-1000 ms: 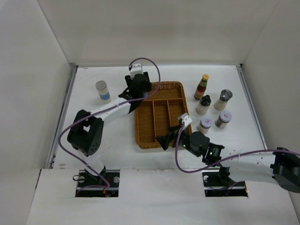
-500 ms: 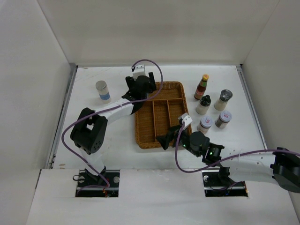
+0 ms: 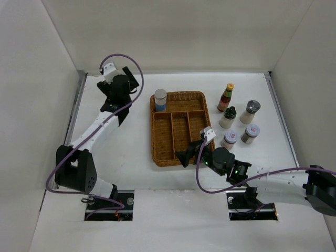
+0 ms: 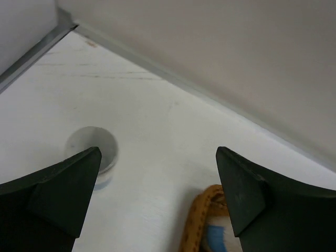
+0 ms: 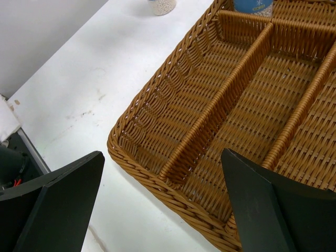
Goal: Organize the condiment bottles
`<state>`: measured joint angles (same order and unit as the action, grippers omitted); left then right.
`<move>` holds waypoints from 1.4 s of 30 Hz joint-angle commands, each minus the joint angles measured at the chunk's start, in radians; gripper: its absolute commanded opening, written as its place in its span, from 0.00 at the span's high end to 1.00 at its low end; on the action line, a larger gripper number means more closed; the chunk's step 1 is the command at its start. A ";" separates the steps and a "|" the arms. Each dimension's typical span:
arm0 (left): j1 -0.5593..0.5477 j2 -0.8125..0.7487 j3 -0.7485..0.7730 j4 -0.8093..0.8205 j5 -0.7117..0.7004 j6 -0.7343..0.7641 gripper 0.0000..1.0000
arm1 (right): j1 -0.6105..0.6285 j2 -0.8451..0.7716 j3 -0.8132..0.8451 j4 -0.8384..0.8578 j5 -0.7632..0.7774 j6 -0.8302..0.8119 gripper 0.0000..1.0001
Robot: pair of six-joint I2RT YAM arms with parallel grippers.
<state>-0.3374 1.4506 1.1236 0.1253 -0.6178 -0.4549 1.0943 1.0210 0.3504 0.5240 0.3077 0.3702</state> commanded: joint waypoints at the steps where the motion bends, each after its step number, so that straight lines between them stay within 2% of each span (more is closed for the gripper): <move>1: 0.082 0.050 0.010 -0.148 0.018 -0.062 0.07 | 0.005 -0.021 0.009 0.034 0.016 0.004 0.00; 6: 0.166 0.089 -0.001 -0.153 0.007 -0.062 0.09 | 0.008 -0.015 0.019 0.019 0.016 0.003 0.00; 12: 0.189 0.166 0.030 -0.164 0.027 -0.053 0.10 | 0.012 -0.002 0.027 0.011 0.016 0.001 0.00; 16: 0.202 0.225 0.061 -0.168 0.032 -0.050 0.15 | 0.014 0.007 0.027 0.011 0.016 0.001 0.00; 17: 0.202 0.228 0.056 -0.162 0.032 -0.050 0.18 | 0.014 0.007 0.027 0.011 0.018 -0.001 0.00; 22: 0.206 0.203 0.024 -0.124 0.024 -0.054 0.59 | 0.011 0.005 0.021 0.015 0.021 0.006 0.00; 26: 0.197 0.110 -0.054 -0.039 -0.011 -0.036 0.70 | 0.011 0.005 0.022 0.018 0.022 0.001 0.00; 34: 0.185 0.097 -0.117 -0.030 -0.022 -0.045 0.74 | 0.014 -0.006 0.021 0.018 0.025 -0.001 0.00; 42: 0.036 -0.068 -0.232 -0.001 -0.094 -0.036 0.74 | 0.014 -0.010 0.024 0.011 0.025 0.001 0.00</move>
<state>-0.2569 1.5055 0.9043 0.0322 -0.6556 -0.4965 1.1011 1.0271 0.3504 0.5053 0.3172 0.3702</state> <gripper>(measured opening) 0.571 0.998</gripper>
